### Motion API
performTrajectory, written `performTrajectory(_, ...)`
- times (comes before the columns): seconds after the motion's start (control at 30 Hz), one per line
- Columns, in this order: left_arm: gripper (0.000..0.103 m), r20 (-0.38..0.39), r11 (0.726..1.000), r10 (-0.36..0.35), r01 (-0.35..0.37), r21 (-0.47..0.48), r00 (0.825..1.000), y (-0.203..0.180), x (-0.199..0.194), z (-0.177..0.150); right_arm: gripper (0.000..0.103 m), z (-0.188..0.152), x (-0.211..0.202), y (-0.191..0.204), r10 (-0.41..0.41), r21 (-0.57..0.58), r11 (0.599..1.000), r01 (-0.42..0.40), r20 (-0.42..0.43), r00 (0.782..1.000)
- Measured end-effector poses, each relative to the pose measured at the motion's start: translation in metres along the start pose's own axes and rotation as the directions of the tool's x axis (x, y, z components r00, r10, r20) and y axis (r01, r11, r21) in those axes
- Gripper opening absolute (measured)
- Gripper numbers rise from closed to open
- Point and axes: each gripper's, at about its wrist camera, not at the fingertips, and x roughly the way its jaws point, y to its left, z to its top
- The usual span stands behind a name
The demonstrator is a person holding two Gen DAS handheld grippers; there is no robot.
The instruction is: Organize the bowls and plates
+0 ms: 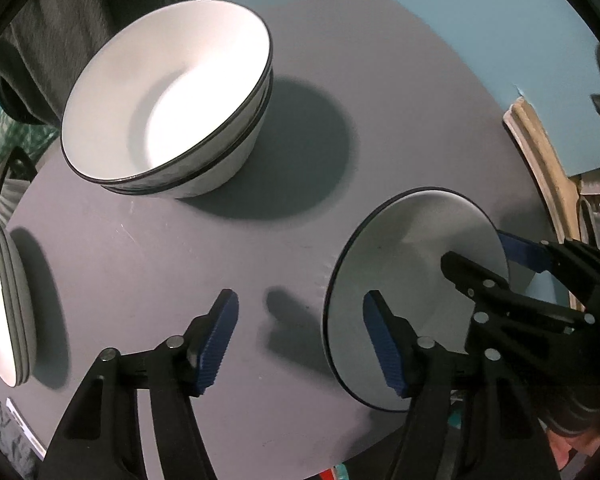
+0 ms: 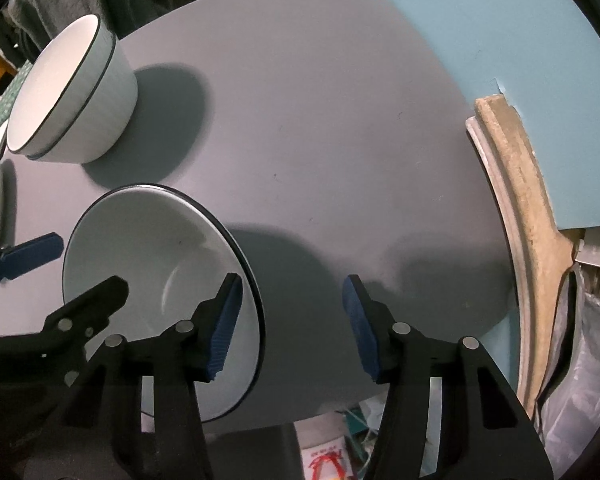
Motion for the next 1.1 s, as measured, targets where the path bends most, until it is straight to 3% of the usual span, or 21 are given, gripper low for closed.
performTrajectory(0.07,0.06,-0.008,1.0,0.006,-0.006,-0.003,1.0,0.001,0.004,0.001,0.052,-0.002,0.001,0.001,-0.001,-0.006,1.0,0.001,-0.003,1.0)
performTrajectory(0.1,0.051,-0.012,1.0,0.011,-0.011,-0.004,1.0,0.001,0.005,0.004,0.051,-0.004,0.003,0.0,0.0,-0.008,1.0,0.0,-0.004,1.0)
performTrajectory(0.27,0.042,-0.041,1.0,-0.021,0.02,-0.022,0.999,0.001,0.012,0.007,0.042,-0.01,0.013,-0.001,0.008,-0.032,0.999,-0.008,-0.011,1.0)
performTrajectory(0.37,0.034,-0.055,0.999,-0.044,0.043,-0.026,0.997,0.0,0.015,0.007,0.031,-0.012,0.016,0.003,0.024,-0.049,0.998,-0.025,-0.014,1.0)
performTrajectory(0.43,0.029,-0.055,0.999,-0.052,0.051,-0.02,0.997,-0.003,0.015,0.006,0.015,-0.013,0.016,0.007,0.041,-0.068,0.997,-0.041,-0.014,0.999)
performTrajectory(0.47,0.026,-0.053,0.999,-0.05,0.05,-0.017,0.997,-0.005,0.015,0.005,0.013,-0.013,0.016,0.009,0.037,-0.076,0.996,-0.038,-0.014,0.999)
performTrajectory(0.7,0.012,-0.054,0.997,-0.068,0.066,-0.033,0.996,0.0,0.014,-0.005,0.014,-0.019,0.016,0.02,0.028,-0.097,0.995,-0.028,-0.009,1.0)
performTrajectory(1.1,0.012,-0.059,0.99,-0.039,0.031,-0.136,0.997,0.041,0.008,-0.022,0.01,-0.003,0.035,0.061,0.112,-0.197,0.973,-0.117,-0.038,0.993)
